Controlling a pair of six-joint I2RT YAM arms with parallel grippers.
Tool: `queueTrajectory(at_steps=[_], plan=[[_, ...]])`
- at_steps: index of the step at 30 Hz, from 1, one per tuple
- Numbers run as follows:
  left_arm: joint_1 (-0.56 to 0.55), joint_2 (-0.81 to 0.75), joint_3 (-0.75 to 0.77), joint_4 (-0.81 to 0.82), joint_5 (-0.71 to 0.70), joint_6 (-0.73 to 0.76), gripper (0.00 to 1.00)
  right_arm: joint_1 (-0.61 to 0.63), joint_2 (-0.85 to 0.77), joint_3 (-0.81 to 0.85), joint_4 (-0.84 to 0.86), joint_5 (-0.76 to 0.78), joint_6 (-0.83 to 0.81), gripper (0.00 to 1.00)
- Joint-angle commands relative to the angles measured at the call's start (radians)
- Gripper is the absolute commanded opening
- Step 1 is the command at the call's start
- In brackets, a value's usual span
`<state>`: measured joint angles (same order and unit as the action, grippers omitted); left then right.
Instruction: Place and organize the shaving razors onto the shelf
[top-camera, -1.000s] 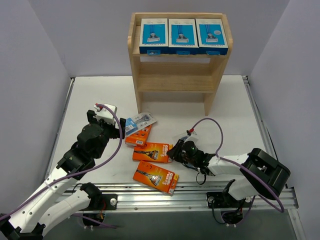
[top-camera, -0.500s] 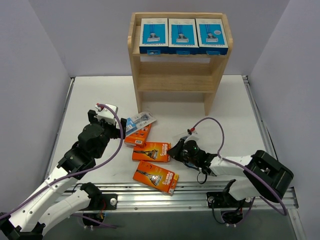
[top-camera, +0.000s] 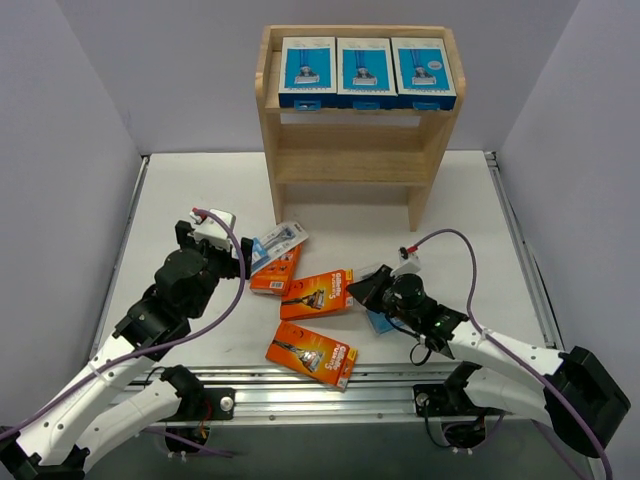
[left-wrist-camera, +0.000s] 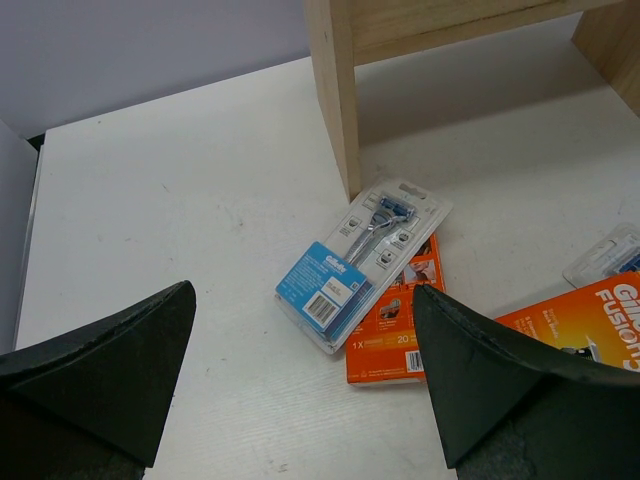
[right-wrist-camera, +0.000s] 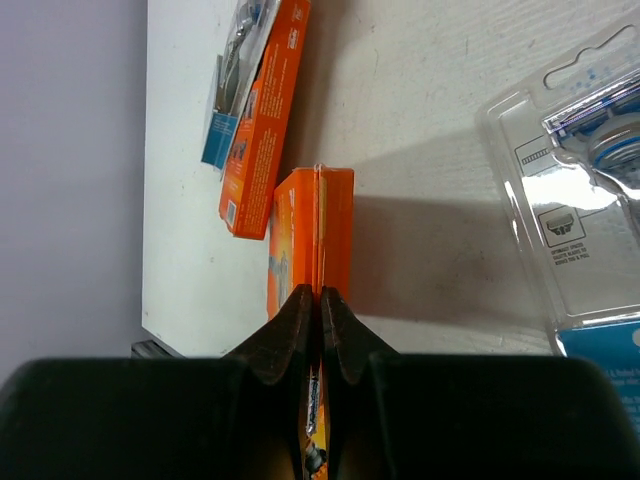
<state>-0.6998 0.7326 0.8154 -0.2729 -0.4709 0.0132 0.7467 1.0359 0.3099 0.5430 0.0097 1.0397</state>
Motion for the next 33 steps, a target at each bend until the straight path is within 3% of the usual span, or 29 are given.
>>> queueTrajectory(at_steps=[1, 12, 18, 26, 33], plan=[[-0.006, -0.015, 0.007, 0.038, -0.009, 0.011, 0.99, -0.018, -0.075, 0.035, -0.082, 0.009, -0.007, 0.0], [-0.01, -0.016, 0.008, 0.037, 0.0, 0.01, 0.99, -0.027, -0.238, 0.073, -0.236, 0.02, -0.038, 0.0], [-0.012, -0.028, 0.005, 0.043, 0.012, 0.013, 0.99, -0.024, -0.162, 0.257, -0.4, -0.04, -0.222, 0.0], [-0.013, -0.027, 0.004, 0.047, 0.026, 0.014, 0.99, -0.012, -0.071, 0.49, -0.56, -0.042, -0.326, 0.0], [-0.015, -0.027, 0.004, 0.047, 0.034, 0.018, 0.99, 0.003, -0.005, 0.61, -0.81, 0.031, -0.408, 0.0]])
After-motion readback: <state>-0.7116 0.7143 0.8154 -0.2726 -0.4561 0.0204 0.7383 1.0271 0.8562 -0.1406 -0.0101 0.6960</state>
